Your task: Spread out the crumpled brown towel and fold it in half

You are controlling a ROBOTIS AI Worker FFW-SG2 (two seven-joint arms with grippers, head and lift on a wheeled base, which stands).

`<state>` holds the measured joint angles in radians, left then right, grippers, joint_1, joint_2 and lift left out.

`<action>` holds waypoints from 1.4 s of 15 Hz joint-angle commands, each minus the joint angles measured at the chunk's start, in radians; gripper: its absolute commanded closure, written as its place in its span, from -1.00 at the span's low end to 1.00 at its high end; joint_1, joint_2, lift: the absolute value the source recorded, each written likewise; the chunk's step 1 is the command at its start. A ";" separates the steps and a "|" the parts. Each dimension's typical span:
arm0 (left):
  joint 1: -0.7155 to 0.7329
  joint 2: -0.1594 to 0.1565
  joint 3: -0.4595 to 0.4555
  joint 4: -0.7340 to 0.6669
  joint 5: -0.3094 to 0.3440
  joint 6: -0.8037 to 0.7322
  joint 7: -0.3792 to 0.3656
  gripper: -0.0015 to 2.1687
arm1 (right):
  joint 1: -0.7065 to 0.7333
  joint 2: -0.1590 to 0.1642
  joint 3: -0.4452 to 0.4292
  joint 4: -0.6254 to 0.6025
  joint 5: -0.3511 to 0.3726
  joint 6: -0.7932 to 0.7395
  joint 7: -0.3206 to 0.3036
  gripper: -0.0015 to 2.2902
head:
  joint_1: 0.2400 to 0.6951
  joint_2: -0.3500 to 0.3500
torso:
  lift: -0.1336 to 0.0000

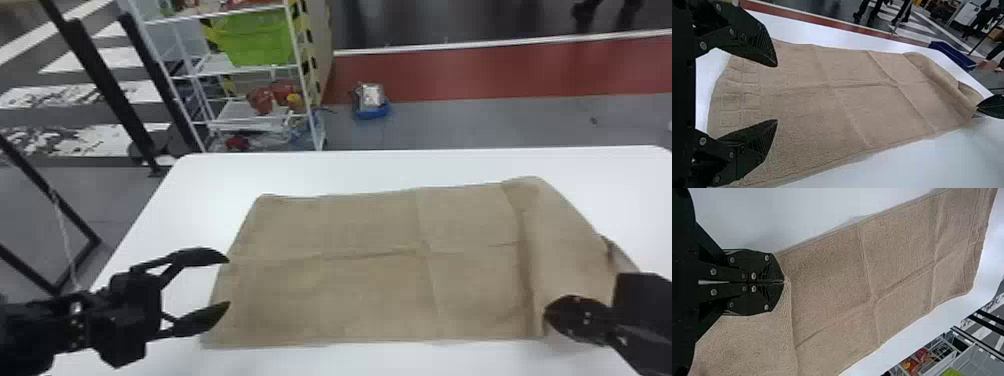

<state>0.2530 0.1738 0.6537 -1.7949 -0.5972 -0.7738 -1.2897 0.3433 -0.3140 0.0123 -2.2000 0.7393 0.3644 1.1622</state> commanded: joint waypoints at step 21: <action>0.058 -0.092 -0.284 -0.121 0.037 0.561 0.270 -0.97 | -0.053 -0.014 -0.268 -0.119 -0.287 0.641 0.116 -0.33 | 1.00 -0.01 | -0.84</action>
<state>0.3086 0.0826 0.3700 -1.9135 -0.5613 -0.2090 -1.0187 0.3164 -0.3291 -0.2428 -2.3658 0.4812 0.9158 1.2938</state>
